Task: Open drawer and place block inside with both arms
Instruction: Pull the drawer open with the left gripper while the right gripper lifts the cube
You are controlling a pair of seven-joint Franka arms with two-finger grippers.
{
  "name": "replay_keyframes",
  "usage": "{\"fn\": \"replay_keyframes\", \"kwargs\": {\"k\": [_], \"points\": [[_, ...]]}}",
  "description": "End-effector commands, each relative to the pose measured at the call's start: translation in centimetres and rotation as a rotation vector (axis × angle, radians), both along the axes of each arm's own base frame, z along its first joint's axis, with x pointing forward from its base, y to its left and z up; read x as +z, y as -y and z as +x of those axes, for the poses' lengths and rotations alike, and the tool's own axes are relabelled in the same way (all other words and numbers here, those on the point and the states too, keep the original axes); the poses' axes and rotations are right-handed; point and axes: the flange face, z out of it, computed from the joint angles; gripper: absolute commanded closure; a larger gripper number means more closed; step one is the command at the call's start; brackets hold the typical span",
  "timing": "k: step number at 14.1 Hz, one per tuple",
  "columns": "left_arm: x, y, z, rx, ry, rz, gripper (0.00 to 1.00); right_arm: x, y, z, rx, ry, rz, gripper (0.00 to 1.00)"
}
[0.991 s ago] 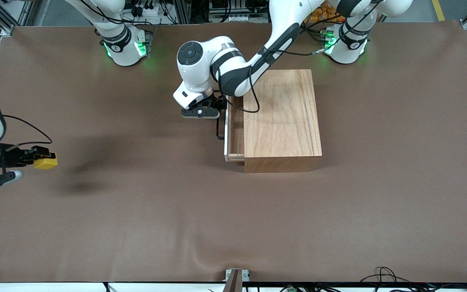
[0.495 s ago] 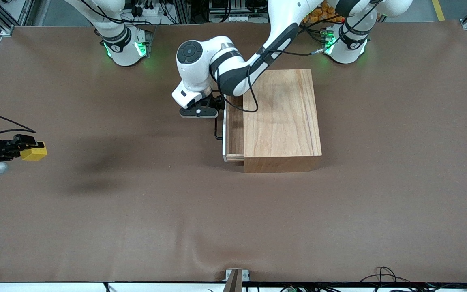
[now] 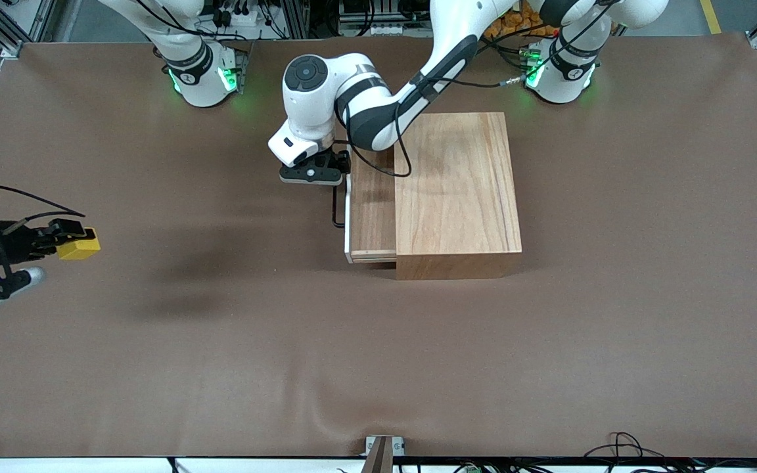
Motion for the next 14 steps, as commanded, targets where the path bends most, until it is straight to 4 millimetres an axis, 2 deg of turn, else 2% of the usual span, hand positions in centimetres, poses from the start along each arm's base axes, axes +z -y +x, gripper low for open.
{"fn": "replay_keyframes", "kwargs": {"k": [1, 7, 11, 14], "points": [[0.1, 1.8, -0.8, 0.007, 0.003, -0.055, 0.00, 1.4, -1.6, -0.3, -0.035, -0.010, -0.021, 0.96], [0.0, 2.8, -1.4, -0.006, 0.024, -0.113, 0.00, 2.5, -4.5, -0.9, -0.106, -0.039, -0.065, 0.96], [0.5, 3.7, -2.3, -0.019, 0.039, -0.159, 0.00, 2.7, -5.0, -1.2, -0.127, -0.046, -0.065, 0.95], [1.0, 3.9, -2.2, -0.028, 0.049, -0.180, 0.00, 2.7, -6.3, -1.5, -0.154, -0.056, -0.080, 0.95]]}}
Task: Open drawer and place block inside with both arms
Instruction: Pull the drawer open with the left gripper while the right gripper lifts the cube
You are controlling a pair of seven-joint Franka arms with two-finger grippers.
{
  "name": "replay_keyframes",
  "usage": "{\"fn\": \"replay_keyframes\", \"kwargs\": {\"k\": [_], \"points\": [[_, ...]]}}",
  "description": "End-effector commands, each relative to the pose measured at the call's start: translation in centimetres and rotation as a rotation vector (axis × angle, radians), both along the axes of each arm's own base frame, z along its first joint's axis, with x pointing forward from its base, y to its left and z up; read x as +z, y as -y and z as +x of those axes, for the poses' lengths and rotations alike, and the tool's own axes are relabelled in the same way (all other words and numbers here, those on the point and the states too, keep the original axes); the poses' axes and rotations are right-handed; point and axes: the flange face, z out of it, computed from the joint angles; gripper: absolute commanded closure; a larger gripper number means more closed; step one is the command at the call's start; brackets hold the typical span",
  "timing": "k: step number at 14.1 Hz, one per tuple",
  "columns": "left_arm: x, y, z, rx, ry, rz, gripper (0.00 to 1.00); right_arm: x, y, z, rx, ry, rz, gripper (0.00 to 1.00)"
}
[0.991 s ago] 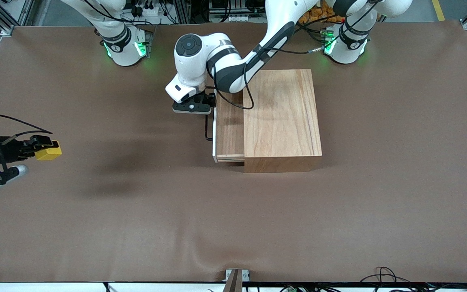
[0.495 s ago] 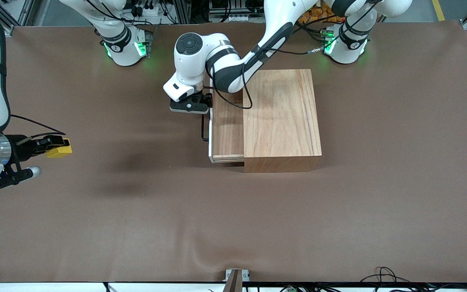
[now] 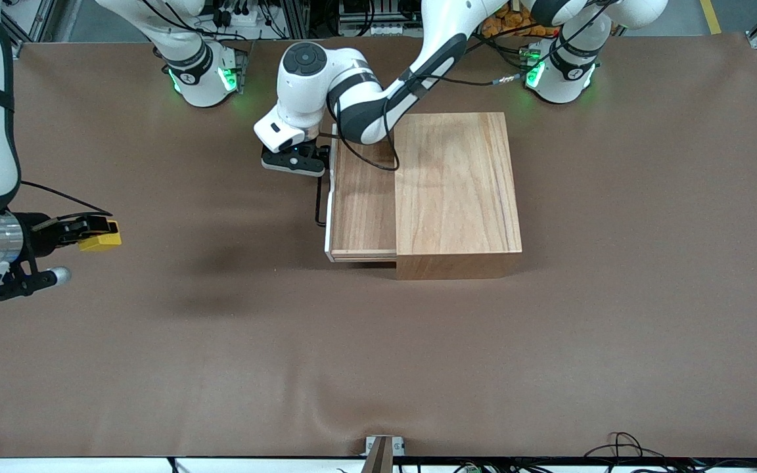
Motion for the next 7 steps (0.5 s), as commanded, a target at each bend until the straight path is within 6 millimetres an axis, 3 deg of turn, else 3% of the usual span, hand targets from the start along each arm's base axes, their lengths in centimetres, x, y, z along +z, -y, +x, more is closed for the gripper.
{"fn": "replay_keyframes", "kwargs": {"k": [1, 5, 7], "points": [[0.7, 1.0, 0.3, 0.007, -0.002, -0.046, 0.00, 0.8, -1.9, -1.0, -0.034, -0.009, -0.020, 0.95], [2.8, 0.9, -0.1, 0.022, -0.035, -0.048, 0.00, 1.0, -3.7, -1.0, -0.061, -0.017, -0.043, 0.95], [5.9, -0.3, 0.6, 0.027, -0.033, -0.019, 0.00, 1.2, -5.4, -1.0, -0.078, -0.022, -0.063, 0.95]]}}
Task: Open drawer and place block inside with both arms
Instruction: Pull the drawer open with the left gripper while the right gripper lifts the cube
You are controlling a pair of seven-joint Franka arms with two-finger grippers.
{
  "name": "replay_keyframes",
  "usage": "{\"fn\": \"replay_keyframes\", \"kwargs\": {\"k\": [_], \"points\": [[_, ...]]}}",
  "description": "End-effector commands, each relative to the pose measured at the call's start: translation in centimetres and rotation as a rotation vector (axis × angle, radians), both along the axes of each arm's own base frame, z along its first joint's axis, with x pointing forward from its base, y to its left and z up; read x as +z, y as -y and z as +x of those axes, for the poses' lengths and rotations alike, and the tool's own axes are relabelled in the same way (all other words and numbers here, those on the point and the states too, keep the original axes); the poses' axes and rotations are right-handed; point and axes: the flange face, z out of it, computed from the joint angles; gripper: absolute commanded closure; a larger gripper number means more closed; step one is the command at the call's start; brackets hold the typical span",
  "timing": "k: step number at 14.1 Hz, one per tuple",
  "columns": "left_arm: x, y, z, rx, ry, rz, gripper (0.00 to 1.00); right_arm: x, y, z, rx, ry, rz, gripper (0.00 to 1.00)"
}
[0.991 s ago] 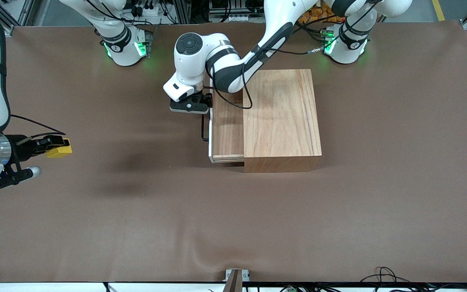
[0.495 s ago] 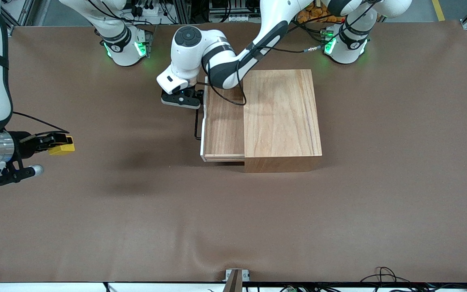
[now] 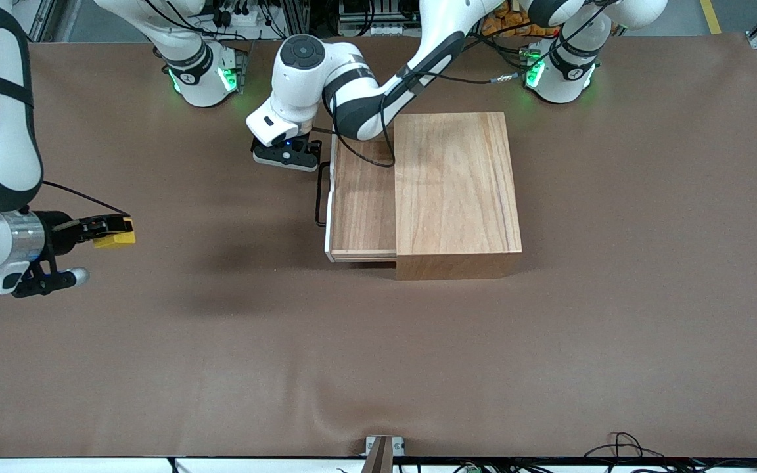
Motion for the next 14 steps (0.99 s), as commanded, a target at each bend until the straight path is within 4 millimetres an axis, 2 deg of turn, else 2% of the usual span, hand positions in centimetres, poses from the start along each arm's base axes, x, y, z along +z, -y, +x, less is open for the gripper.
{"fn": "replay_keyframes", "kwargs": {"k": [1, 2, 3, 5, 7, 10, 11, 14], "points": [[6.2, -2.1, 1.4, 0.022, 0.003, 0.025, 0.00, 1.0, -2.5, -0.9, -0.035, -0.003, -0.021, 0.95], [8.1, -3.5, 2.9, 0.046, 0.012, 0.025, 0.00, 1.5, -3.4, -0.9, -0.053, 0.001, -0.007, 0.94], [9.1, -4.5, 3.9, 0.058, 0.015, 0.027, 0.00, 1.6, -4.2, -1.0, -0.073, -0.003, 0.002, 0.93], [11.8, -6.4, 4.9, 0.058, 0.020, 0.052, 0.00, 2.0, -6.1, -1.1, -0.093, -0.002, -0.011, 0.93], [15.1, -9.3, 6.6, 0.086, 0.022, 0.081, 0.00, 2.5, -7.9, -1.3, -0.108, 0.003, -0.026, 0.92], [18.6, -14.5, 9.7, 0.062, 0.023, 0.147, 0.00, 4.4, -14.1, -2.2, -0.090, 0.062, -0.040, 0.91], [19.4, -16.7, 11.2, 0.069, 0.018, 0.171, 0.00, 4.6, -16.4, -2.5, -0.103, 0.078, -0.051, 0.91], [22.4, -23.8, 15.5, 0.059, 0.019, 0.211, 0.00, 5.2, -21.6, -3.5, -0.106, 0.116, -0.071, 0.91]]}}
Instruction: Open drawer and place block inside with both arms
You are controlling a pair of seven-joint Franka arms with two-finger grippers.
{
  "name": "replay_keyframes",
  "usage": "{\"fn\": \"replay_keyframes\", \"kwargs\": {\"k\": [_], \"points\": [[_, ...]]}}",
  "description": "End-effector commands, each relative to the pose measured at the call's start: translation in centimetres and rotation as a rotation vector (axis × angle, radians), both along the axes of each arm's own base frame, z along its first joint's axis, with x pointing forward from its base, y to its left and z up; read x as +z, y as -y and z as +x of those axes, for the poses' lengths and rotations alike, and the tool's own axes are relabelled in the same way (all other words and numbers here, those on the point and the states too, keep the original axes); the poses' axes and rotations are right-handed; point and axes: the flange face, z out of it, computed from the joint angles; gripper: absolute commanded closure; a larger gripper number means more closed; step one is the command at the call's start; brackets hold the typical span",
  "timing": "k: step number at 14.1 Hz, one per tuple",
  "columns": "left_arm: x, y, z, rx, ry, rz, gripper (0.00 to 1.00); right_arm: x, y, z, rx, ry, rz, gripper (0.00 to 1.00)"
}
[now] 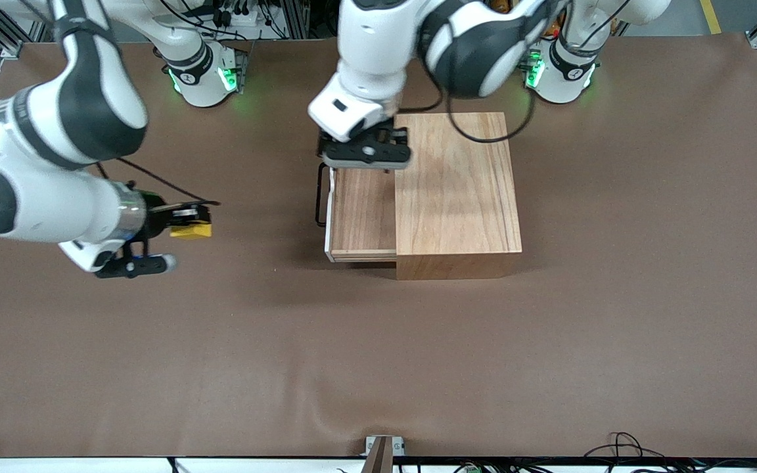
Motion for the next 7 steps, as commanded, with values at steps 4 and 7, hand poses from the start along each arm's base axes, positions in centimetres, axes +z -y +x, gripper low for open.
{"fn": "replay_keyframes", "kwargs": {"k": [4, 7], "points": [[3.7, -13.1, 6.7, 0.077, -0.016, 0.055, 0.00, 0.0, -10.0, -3.9, -0.038, 0.031, -0.047, 0.93], [3.1, -17.0, 8.4, 0.101, -0.058, 0.097, 0.00, -2.2, -15.5, -6.3, -0.093, 0.066, -0.060, 0.93]]}}
